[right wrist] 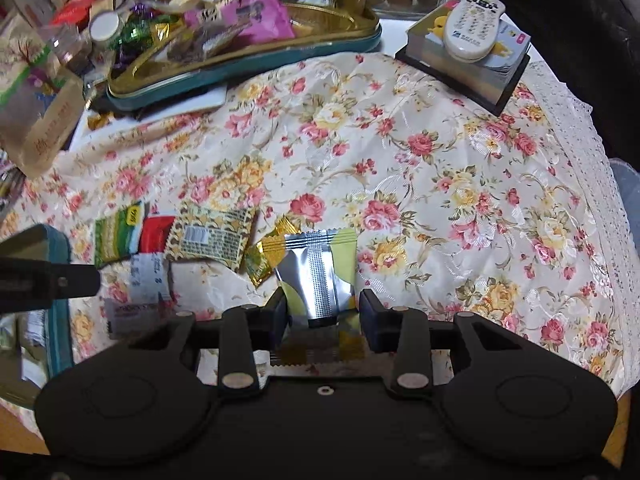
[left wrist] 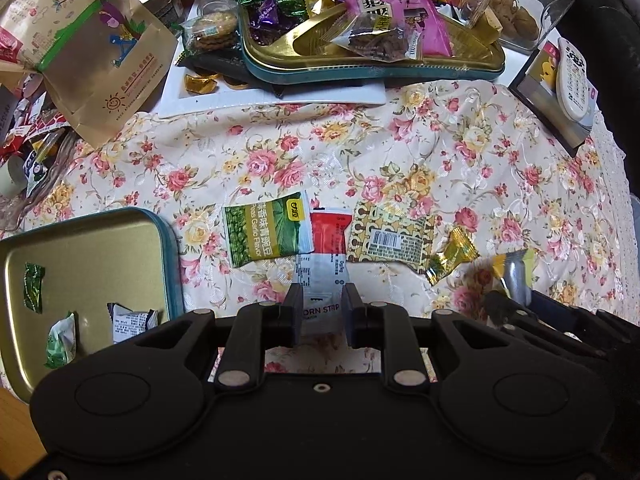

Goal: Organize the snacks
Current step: 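Grasp the gold-wrapped candy with the left tool while the right tool holds the foil packet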

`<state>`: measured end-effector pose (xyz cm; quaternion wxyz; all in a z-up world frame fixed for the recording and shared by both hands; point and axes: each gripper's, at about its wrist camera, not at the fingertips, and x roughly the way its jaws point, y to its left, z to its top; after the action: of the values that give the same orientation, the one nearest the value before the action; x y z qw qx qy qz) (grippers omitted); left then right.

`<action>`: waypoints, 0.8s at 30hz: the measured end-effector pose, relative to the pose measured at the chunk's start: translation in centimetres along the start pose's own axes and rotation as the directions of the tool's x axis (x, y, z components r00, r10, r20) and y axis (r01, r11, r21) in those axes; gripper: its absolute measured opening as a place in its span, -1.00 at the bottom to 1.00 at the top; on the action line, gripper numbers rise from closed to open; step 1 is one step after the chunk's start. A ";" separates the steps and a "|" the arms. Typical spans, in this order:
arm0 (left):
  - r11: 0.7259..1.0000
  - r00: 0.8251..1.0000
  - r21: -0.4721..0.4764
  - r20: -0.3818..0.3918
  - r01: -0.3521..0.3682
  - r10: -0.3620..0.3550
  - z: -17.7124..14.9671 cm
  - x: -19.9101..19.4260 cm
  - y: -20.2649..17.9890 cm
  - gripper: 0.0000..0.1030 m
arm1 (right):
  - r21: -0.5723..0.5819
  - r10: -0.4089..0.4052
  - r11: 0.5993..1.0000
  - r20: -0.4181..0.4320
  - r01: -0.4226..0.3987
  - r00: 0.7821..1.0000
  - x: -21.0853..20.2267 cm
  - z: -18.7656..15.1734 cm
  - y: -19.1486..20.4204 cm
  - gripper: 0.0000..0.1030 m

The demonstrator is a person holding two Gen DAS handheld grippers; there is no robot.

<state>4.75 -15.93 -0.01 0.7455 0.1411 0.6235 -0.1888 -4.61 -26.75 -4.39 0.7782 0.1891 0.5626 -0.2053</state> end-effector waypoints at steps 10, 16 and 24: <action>0.989 0.995 -0.147 0.094 -0.030 0.044 3.2 -0.4 2.8 -0.42 | 0.087 0.074 0.993 0.059 -0.078 0.996 -3.4 1.1 -1.6 -0.24; 0.985 0.988 -0.159 0.129 -0.065 0.086 4.4 1.2 2.8 -0.42 | 0.098 0.118 0.987 0.109 -0.129 0.987 -5.7 1.4 -2.0 -0.24; 0.988 0.996 -0.139 0.055 -0.066 0.074 3.7 4.1 1.6 -0.42 | 0.121 0.150 0.978 0.140 -0.167 0.979 -7.3 1.4 -3.5 -0.24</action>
<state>9.33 -16.54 -3.42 0.7779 0.1057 0.6070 -0.1233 -7.39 -29.63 2.78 0.8129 0.2707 0.4790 -0.1909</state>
